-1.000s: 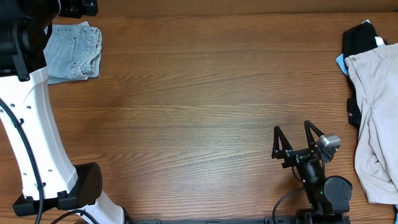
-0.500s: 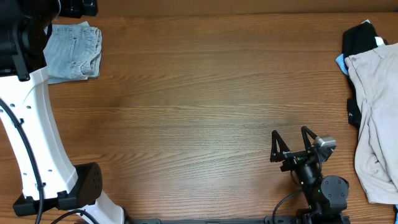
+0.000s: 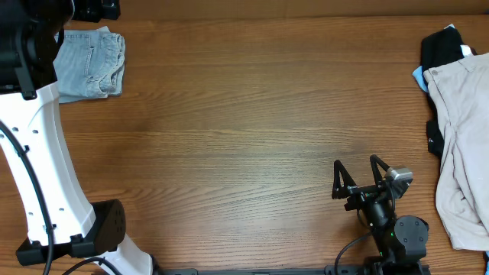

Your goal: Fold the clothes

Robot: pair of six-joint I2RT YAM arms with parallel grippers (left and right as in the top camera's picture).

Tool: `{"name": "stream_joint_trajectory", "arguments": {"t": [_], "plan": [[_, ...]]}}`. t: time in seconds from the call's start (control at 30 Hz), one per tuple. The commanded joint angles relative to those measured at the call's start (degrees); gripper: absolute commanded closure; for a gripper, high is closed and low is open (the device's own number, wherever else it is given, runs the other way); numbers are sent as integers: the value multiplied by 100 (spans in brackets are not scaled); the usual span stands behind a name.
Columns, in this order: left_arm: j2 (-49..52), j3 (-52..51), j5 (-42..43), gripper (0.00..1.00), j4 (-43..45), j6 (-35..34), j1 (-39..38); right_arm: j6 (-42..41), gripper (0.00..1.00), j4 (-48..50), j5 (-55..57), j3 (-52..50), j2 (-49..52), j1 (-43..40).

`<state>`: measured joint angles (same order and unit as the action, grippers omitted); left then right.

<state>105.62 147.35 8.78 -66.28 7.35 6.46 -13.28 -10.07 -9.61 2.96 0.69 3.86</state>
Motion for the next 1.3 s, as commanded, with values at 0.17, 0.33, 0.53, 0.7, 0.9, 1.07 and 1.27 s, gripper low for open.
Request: {"name": "stream_joint_trajectory", "arguments": {"t": [0.17,0.33,0.53,0.7,0.9,1.07,1.27], "plan": [[22,-24,7,0,7,-101,-11,-7,0,31,59,-7,-52,52],[22,-24,7,0,7,-98,-11,-7,0,31,59,-7,-52,52],[22,-24,7,0,7,-101,-11,-7,0,31,59,-7,-52,52],[22,-24,7,0,7,-101,-11,-7,0,31,59,-7,-52,52],[22,-24,4,0,4,-101,-11,-7,0,31,59,-7,-52,52],[22,-24,7,0,7,-101,-11,-7,0,31,59,-7,-52,52],[98,-50,4,0,2,-98,-13,-7,0,31,59,-7,-52,52]]}}
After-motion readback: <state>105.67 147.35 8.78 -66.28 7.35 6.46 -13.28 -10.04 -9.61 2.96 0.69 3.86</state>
